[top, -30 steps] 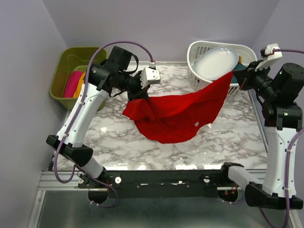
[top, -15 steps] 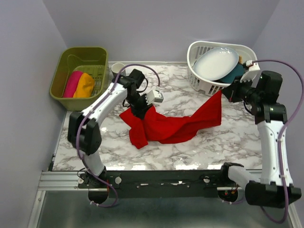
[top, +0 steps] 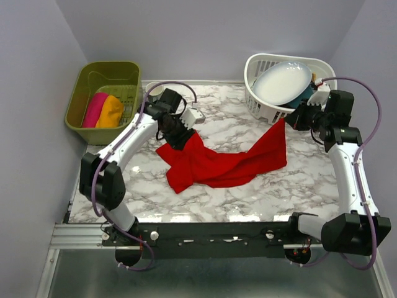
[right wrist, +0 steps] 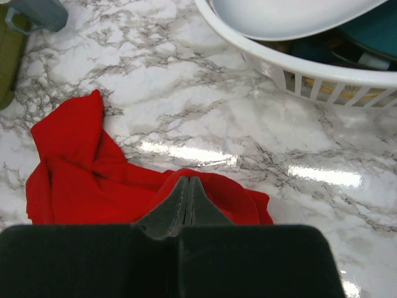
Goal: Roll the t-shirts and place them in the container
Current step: Flatten out the T-shirt at the center of the board.
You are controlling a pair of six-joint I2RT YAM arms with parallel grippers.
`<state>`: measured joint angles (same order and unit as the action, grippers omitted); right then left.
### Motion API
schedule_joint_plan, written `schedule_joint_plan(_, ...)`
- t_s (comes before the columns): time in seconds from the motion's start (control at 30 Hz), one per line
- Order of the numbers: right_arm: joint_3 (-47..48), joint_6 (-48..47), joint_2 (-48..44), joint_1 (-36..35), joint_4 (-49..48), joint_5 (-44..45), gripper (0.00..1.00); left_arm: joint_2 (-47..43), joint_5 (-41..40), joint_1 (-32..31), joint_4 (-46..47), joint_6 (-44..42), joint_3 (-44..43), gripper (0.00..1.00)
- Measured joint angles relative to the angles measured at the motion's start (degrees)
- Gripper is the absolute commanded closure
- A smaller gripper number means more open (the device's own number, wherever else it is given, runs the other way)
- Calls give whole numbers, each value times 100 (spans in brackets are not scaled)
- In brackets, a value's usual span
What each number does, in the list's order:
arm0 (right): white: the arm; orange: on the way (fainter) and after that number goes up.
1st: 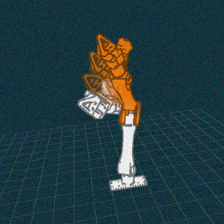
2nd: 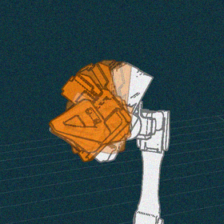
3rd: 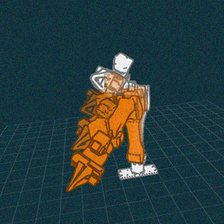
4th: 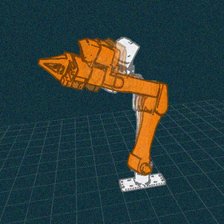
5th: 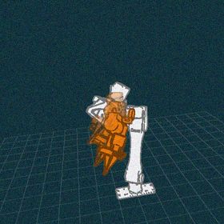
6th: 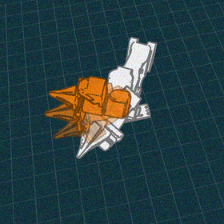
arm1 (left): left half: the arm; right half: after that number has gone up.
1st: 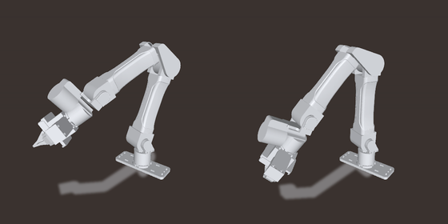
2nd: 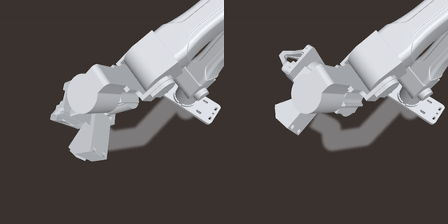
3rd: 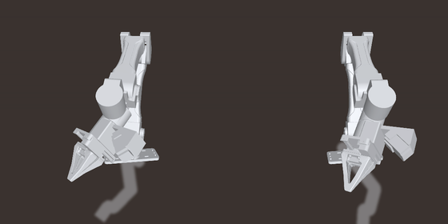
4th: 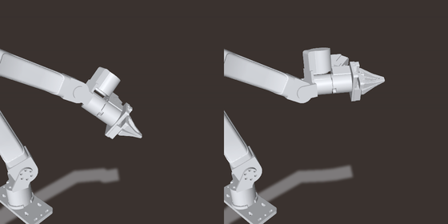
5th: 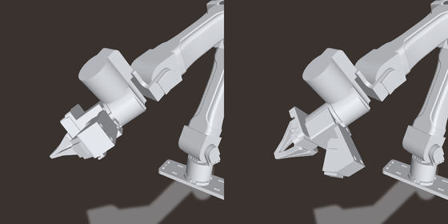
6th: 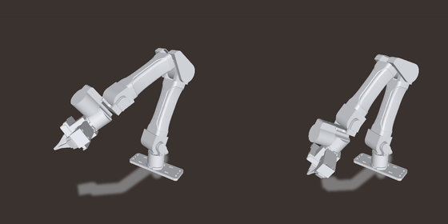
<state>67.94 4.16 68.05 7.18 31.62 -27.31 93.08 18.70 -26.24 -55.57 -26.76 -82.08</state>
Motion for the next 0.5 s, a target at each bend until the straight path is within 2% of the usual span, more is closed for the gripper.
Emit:
schedule_joint_plan(0.13, -238, 35, -55, 0, -13, 2, 100, -450, 48, -544, 4, -164, 787, 37)
schedule_joint_plan(0.23, -249, 33, -9, 0, -22, 0, 100, -330, 39, -892, 127, -129, 1180, 38)
schedule_joint_plan(0.5, -72, 28, 310, 0, -17, 2, 100, 103, -269, -1318, 669, 177, 1585, 40)
